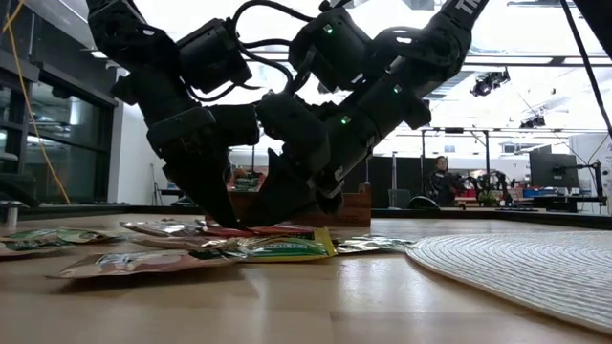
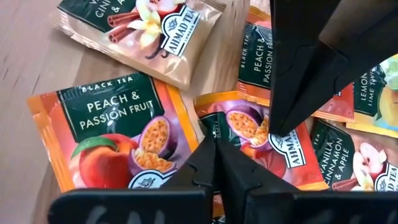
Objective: Pick & Place Tea
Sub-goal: Put the orange tea bag into the left section of the wooden organizer
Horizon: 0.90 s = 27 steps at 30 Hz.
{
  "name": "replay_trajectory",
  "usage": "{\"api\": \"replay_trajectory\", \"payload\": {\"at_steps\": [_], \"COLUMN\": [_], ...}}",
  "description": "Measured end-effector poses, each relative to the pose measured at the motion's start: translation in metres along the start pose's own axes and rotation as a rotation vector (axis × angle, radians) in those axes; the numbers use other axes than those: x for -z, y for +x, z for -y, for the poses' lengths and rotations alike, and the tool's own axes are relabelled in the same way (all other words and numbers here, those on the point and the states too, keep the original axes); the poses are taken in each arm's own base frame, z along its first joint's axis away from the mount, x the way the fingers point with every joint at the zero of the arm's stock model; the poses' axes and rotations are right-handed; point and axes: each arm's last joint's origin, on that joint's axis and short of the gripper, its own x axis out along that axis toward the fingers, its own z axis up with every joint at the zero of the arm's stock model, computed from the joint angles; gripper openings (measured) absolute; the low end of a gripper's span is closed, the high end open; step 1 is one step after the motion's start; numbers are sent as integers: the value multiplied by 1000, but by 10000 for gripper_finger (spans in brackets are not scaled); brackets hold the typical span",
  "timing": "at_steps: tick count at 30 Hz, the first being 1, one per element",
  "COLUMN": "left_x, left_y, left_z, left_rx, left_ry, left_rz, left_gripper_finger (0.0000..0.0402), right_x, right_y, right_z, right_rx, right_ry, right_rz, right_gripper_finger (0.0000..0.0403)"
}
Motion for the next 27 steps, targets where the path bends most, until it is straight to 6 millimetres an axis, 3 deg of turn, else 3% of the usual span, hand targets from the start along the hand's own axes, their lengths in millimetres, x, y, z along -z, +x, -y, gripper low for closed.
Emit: {"api": "replay_trajectory", "payload": {"at_steps": [13, 27], "left_x": [-3, -44], "left_y": [-3, -23], "left_z": [1, 14], "left_rx": [-25, -114], "left_ry": [6, 210], "left_rz": [17, -74], "left_gripper_finger": [0, 0], "right_x": [-7, -30], "right_y": [-8, -61], "right_z": [-3, -16], "right_rx": [-26, 6], "right_ry": [21, -18], "right_rz": [7, -52], "right_gripper_finger": [0, 0]}}
